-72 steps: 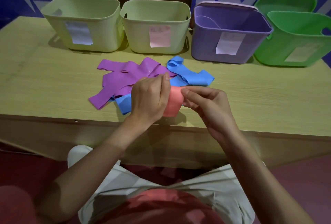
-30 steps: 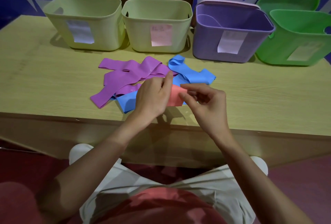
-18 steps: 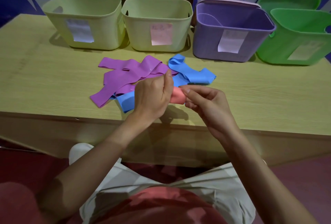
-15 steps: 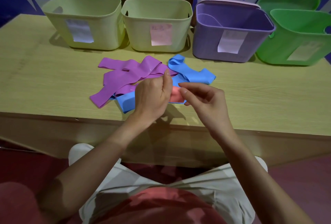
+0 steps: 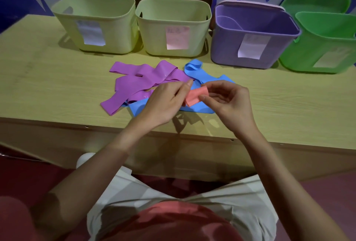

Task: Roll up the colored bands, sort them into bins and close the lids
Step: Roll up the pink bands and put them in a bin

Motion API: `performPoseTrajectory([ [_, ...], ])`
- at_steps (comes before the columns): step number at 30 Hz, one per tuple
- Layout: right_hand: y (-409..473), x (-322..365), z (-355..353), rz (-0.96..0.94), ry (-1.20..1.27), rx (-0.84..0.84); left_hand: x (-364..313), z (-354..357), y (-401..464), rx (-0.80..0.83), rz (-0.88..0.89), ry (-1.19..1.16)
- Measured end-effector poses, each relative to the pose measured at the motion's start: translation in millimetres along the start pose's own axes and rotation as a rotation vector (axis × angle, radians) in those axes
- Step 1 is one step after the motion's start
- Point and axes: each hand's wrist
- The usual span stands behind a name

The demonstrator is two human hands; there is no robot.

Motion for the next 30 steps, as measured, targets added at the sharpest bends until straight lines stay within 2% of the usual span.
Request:
performPoseTrajectory([
  [3,8.9,1.1,-5.3,-0.033,-0.05,0.014,4.5,-10.6,-1.0,0.097,0.015,-0.125],
  [6,16.1,4.4,-4.5,-0.078,-0.1,0.022,6.6,-17.2,-0.3,0.128,0.032,-0.178],
  [11,24.1,11.3,-0.9,-0.149,-0.051,0.058,4.9,-21.4,5.3,0.045,0.069,-0.205],
  [15,32.7,12.0,-0.7,-0.034,0.188,0.07,4.6,-24.8,13.0,-0.009,0.087,-0.24],
  [17,38.8,10.4,0.0,-0.016,0.233,0.075,5.5,-26.4,18.6,-0.026,0.074,-0.28],
  [26,86.1,24.5,11.6,-0.056,0.186,0.124,5.8,-37.9,51.4,-0.122,-0.067,-0.615],
  [30,124.1,42.2,18.5,-0.095,0.185,0.139,12.3,-50.1,88.1,-0.143,-0.058,-0.663],
])
Point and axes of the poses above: each hand's wrist, its own y-axis towards the middle knuckle, its own z-axis out of the palm, x = y × z, and after that the axes turned 3 degrees about z, right-handed
